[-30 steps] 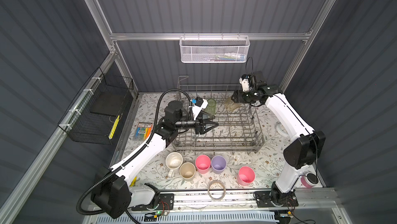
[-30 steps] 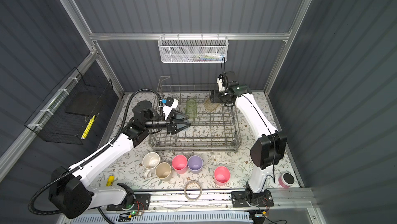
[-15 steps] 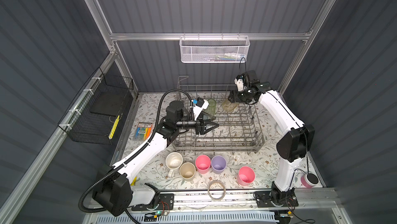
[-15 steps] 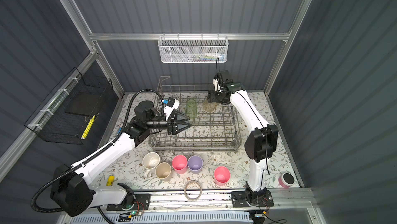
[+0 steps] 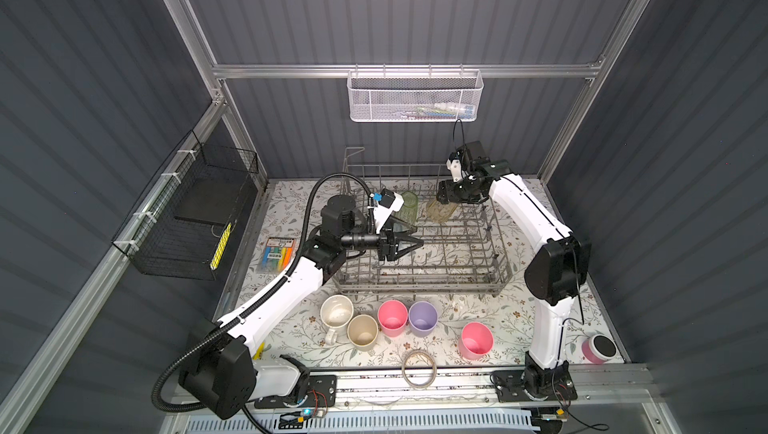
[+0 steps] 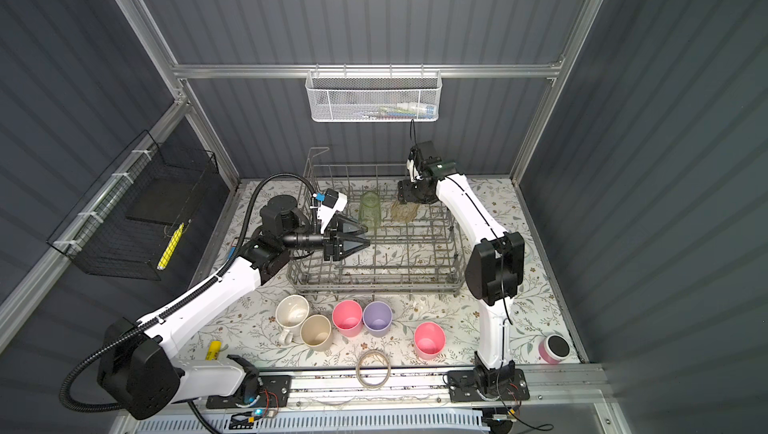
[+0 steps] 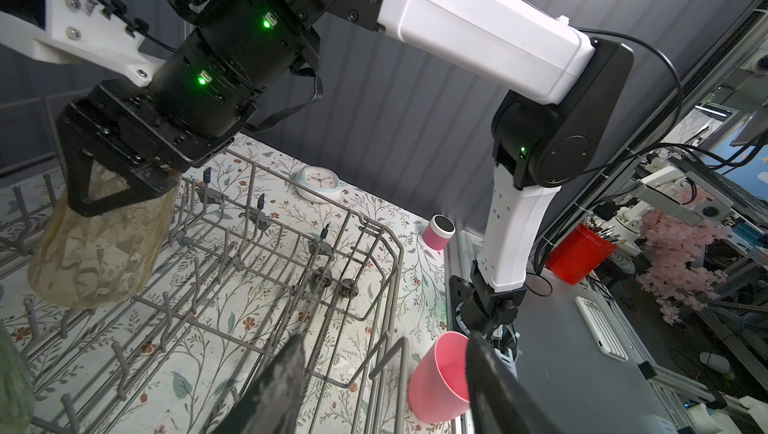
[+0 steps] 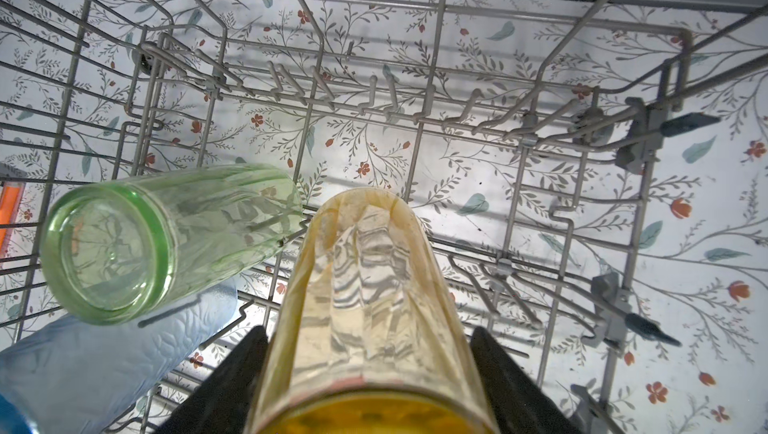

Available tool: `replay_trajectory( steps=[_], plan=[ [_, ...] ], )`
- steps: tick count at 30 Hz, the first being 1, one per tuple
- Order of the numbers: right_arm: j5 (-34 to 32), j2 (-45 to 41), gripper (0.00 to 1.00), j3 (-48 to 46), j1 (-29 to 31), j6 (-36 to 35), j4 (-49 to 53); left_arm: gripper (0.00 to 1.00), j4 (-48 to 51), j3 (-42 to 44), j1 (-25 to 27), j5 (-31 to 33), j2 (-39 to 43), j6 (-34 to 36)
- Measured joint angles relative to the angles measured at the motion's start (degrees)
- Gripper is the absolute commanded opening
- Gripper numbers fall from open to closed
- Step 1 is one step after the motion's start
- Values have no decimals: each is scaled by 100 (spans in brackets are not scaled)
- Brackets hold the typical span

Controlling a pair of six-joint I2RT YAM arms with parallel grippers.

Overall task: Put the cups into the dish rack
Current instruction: 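Carry the amber cup upside down over the rack with the right gripper, then lower the amber cup into the rack beside the green cup with the right gripper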

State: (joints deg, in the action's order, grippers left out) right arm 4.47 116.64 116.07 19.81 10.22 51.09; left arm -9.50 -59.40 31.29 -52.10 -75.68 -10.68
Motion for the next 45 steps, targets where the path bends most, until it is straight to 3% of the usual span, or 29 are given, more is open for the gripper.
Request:
replay_trajectory(
  steps=[35,45],
  plan=[
    [-398,664,0,295,223,-26,70,60,-2,0,-26,-85,-175,11],
    [-542,750,22,413,278,-22,74,60,-4,0,-26,-107,-177,11]
  ],
)
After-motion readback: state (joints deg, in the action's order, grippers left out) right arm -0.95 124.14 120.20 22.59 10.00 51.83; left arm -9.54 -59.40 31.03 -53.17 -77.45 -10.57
